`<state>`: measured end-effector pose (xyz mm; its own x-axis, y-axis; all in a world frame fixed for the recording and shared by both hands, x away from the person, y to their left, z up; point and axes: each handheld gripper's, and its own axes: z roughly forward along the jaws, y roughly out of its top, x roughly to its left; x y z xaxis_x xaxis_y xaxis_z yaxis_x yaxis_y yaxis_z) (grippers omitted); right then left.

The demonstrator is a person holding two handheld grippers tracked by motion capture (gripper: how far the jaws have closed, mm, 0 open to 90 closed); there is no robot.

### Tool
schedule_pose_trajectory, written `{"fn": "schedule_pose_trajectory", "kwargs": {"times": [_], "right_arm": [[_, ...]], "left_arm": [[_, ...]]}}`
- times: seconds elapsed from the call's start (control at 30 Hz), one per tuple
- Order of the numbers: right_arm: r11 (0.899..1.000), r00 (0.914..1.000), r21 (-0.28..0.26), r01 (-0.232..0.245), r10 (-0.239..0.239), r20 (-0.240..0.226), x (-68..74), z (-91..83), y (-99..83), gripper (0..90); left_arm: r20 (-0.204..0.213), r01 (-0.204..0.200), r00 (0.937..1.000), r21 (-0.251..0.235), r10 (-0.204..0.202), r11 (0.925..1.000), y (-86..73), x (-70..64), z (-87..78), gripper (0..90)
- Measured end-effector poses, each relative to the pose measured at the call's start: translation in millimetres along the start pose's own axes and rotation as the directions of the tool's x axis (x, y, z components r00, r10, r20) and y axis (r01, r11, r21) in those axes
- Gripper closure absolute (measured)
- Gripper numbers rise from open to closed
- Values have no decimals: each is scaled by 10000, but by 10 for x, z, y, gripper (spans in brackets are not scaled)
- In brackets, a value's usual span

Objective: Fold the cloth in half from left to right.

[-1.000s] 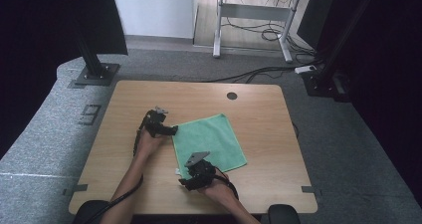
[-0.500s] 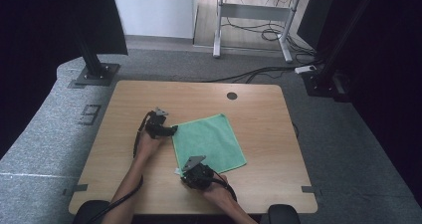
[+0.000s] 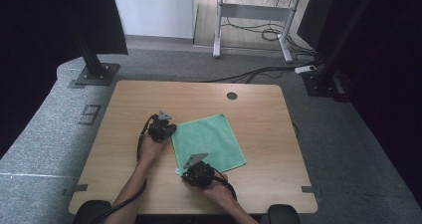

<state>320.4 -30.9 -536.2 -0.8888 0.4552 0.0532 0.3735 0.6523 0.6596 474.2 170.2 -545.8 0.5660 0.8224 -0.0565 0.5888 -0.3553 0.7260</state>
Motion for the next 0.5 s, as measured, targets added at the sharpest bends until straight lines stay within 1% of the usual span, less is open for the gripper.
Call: {"fn": "schedule_pose_trajectory", "kwargs": {"times": [0.03, 0.1, 0.13, 0.17, 0.2, 0.27, 0.3, 0.33, 0.37, 0.4, 0.43, 0.5], "right_arm": [[10000, 10000, 0, 0, 0, 0, 0, 0, 0, 838], [10000, 10000, -2, 64, -64, -52, 17, 6, 10, 838], [9999, 9997, -19, 164, -164, -158, 38, 18, 22, 839], [9997, 9995, -35, 226, -227, -205, 49, 26, 31, 839], [9997, 9995, -35, 226, -227, -205, 49, 26, 31, 839], [9998, 9993, -102, 162, -165, -346, 81, 40, 58, 839], [9997, 9989, -151, 203, -209, -423, 96, 48, 75, 839], [9991, 9979, -245, 347, -360, -535, 140, 64, 118, 839], [9991, 9979, -245, 347, -360, -535, 140, 64, 118, 839], [9983, 9970, -309, 488, -506, -584, 174, 68, 152, 839], [9983, 9970, -309, 488, -506, -584, 174, 68, 152, 839], [9971, 9962, -398, 648, -669, -562, 201, 56, 184, 839]], "left_arm": [[0, 0, 10000, 0, 0, 10000, 0, 0, 0, 855], [164, 220, 9996, 52, -220, 9997, -9, 30, -19, 855], [146, 285, 9995, 122, -287, 9995, -26, 46, -50, 854], [89, 269, 9996, 150, -270, 9995, -36, 52, -70, 854], [89, 269, 9996, 150, -270, 9995, -36, 52, -70, 853], [11, 289, 9996, 224, -289, 9993, -61, 67, -113, 853], [-35, 309, 9995, 252, -308, 9992, -73, 80, -139, 853], [-120, 358, 9993, 319, -354, 9988, -93, 111, -193, 852], [-120, 358, 9993, 319, -354, 9988, -93, 111, -193, 852], [-119, 445, 9990, 331, -441, 9985, -103, 141, -244, 851], [-119, 445, 9990, 331, -441, 9985, -103, 141, -244, 851], [-68, 518, 9986, 294, -516, 9982, -95, 164, -291, 850]]}}
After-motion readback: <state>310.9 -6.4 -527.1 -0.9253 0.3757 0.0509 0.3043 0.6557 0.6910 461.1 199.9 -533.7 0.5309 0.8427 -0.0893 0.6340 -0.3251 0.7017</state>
